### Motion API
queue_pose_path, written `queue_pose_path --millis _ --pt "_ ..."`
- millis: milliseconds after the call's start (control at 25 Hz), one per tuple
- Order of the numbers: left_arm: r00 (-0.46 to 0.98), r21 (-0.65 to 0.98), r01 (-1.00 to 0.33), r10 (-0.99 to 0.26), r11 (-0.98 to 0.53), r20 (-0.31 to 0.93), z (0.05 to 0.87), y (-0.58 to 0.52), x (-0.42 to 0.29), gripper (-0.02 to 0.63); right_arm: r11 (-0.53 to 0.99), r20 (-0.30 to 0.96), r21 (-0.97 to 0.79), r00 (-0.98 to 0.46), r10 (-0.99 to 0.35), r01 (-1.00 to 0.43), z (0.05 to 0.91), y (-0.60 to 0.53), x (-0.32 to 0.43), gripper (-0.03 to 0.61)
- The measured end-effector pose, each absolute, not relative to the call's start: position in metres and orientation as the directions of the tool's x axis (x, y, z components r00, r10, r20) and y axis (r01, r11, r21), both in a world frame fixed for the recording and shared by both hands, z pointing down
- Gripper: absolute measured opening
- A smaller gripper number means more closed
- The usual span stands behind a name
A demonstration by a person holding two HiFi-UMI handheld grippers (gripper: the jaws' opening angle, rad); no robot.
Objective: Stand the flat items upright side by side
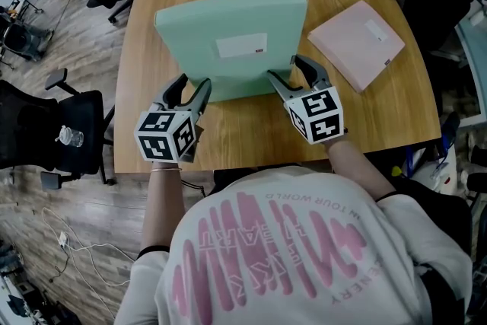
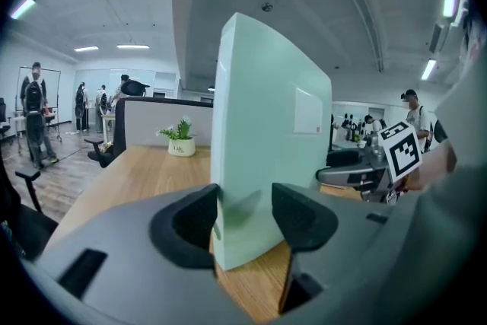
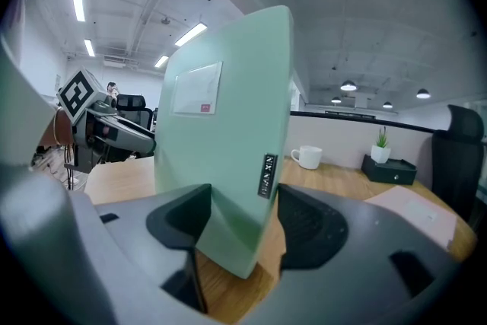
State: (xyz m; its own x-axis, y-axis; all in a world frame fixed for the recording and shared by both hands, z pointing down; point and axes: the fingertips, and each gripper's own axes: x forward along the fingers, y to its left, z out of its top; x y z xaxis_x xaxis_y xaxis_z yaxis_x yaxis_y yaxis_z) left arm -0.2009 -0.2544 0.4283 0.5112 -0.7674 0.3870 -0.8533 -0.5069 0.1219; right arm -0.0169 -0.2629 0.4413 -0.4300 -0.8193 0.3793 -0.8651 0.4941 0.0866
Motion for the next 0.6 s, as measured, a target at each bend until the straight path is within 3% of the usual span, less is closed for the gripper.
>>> queue_pose_path --millis 600 --pt "0.523 0.131 -0.846 -0.753 -0.517 0.4 0.4304 -0.2464 -0.2065 0.193 0.505 0.371 0.054 -0.452 -0.811 -0.862 0.442 -0.2569 -0.018 0.275"
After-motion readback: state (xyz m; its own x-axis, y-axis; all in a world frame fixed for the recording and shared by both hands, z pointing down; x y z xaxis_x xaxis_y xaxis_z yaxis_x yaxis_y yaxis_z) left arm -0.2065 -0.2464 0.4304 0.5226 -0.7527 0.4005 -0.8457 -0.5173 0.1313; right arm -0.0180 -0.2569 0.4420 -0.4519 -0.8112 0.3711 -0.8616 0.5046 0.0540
